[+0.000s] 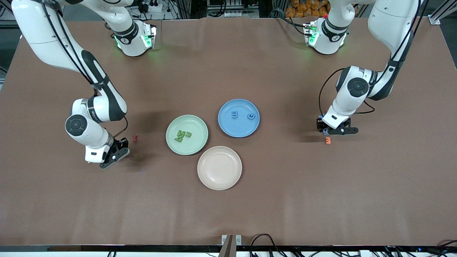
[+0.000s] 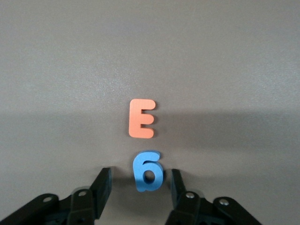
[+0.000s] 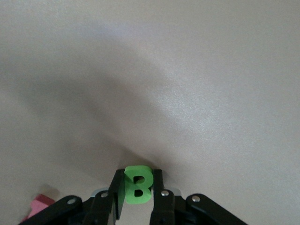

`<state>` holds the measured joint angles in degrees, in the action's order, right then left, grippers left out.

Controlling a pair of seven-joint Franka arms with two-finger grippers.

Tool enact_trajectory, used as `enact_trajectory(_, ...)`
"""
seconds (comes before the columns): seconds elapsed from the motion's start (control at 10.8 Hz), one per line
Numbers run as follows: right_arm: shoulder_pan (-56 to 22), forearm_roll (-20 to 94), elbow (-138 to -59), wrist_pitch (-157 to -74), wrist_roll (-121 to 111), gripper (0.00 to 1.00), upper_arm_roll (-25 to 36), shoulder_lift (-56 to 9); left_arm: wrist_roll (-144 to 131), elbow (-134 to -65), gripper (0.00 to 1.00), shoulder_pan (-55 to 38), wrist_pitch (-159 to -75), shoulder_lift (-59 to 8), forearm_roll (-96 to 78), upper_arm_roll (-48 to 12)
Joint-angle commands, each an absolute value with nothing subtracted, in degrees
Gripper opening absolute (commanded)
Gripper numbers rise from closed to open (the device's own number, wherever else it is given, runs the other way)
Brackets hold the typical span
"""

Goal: Sort letters by color into matching plates
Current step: 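Carry the green B to the green plate while the left gripper grasps 6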

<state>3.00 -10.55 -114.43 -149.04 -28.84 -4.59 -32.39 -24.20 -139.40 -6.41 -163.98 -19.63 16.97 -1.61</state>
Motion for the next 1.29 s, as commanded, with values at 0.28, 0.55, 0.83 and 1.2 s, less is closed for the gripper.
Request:
enact_trajectory(0.28, 4.57, -8.71, -112.42, -142.94, -24.72, 0.21, -5.19, -29.62, -22.06, -138.78, 0.36, -6.42, -164.71, -20.48, 15.29, -1.49)
enact_trajectory(0.55, 4.13, -8.44, -111.80, -140.19, -15.59, 0.21, -5.45, -28.48, -22.06, -138.69, 0.19, -6.42, -164.71, -20.83, 15.29, -1.58)
enact_trajectory(0.83, 3.08, -8.44, -111.62, -139.31, -3.56, 0.21, -6.94, -28.48, -22.15, -138.60, 0.04, -6.42, -164.71, -20.74, 15.29, -1.50)
enact_trajectory(1.2, 0.18, -8.44, -111.36, -139.13, 12.88, 0.22, -8.96, -28.48, -22.24, -138.52, 0.00, -7.90, -164.62, -19.95, 12.23, -2.19)
